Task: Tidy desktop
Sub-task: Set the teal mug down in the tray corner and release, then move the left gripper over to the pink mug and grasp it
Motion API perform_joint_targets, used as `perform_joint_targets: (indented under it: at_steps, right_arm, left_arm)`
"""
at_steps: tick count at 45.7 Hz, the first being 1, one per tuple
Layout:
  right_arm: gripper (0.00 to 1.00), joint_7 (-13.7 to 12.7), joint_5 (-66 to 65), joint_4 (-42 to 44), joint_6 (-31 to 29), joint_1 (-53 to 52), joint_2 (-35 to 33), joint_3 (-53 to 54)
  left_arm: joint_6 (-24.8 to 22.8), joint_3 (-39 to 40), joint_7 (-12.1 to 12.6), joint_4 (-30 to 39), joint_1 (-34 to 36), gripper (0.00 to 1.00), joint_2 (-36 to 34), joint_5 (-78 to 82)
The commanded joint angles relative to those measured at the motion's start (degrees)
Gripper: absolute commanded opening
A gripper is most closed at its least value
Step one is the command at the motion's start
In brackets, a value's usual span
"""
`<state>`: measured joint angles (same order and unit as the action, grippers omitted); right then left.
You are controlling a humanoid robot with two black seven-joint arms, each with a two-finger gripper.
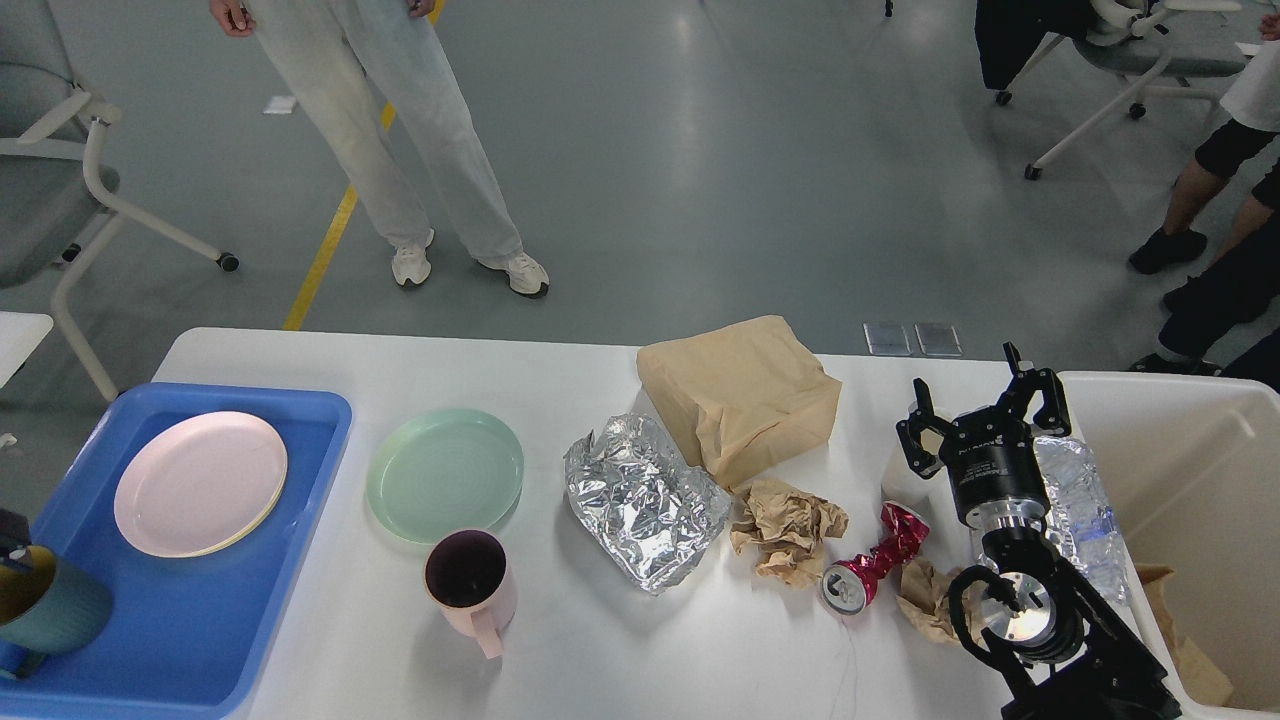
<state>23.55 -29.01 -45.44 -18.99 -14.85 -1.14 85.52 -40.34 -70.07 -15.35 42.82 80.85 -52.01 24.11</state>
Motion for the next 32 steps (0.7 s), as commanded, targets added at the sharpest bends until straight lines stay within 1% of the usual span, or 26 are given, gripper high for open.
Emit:
perform_joint_targets:
  at_steps: [1, 4, 6, 8, 10, 13, 17, 22, 24, 27, 32]
  right_arm:
    - [1.00, 0.00, 0.00, 0.00, 0.00, 0.00, 0.00, 0.00]
    - [1.00, 0.00, 0.00, 0.00, 0.00, 0.00, 0.00, 0.00]
    - [1.00, 0.00, 0.00, 0.00, 0.00, 0.00, 0.00, 0.00]
    - [1.00, 0.00, 0.00, 0.00, 0.00, 0.00, 0.00, 0.00]
    - [1.00, 0.00, 0.00, 0.00, 0.00, 0.00, 0.00, 0.00]
    - [1.00, 0.00, -0.09, 0.00, 0.00, 0.00, 0.00, 0.00]
    - [1.00, 0.00, 0.00, 0.00, 0.00, 0.00, 0.00, 0.00]
    - [1.00, 0.00, 0.00, 0.00, 0.00, 0.00, 0.00, 0.00]
    - [1.00, 0.00, 0.00, 0.00, 0.00, 0.00, 0.00, 0.00]
    - [1.00, 0.00, 0.00, 0.00, 0.00, 0.00, 0.00, 0.00]
    - [1.00, 0.00, 0.00, 0.00, 0.00, 0.00, 0.00, 0.00]
  left_arm:
    - [0.26, -19.55, -0.03, 13.58, 23.52, 0.96, 1.12, -2.39]
    - [0.70, -27.64, 0.23, 19.12, 32.85, 0.96, 6.37, -5.38]
    - [0.70, -31.25, 0.41, 22.81, 37.77, 0.96, 11.12, -7.66]
    - [0.61, -32.67, 0.58, 26.77, 41.47, 0.96, 15.25, -10.30]
    - [0.70, -33.38, 1.37, 31.16, 45.07, 0.96, 19.03, -12.76]
    - [0.61, -33.38, 3.04, 36.61, 51.05, 0.96, 24.40, -16.01]
    - [0.61, -32.50, 6.38, 43.47, 58.70, 0.96, 31.17, -21.90]
    - [0.44, -29.70, 10.51, 48.93, 64.95, 0.96, 38.99, -29.72]
    - [0.35, -28.03, 11.65, 50.95, 66.97, 0.96, 41.28, -31.83]
    - [0.17, -25.92, 12.27, 53.15, 70.74, 0.96, 43.31, -34.39]
    - [0.00, -24.07, 12.18, 55.43, 76.02, 0.96, 45.24, -38.43]
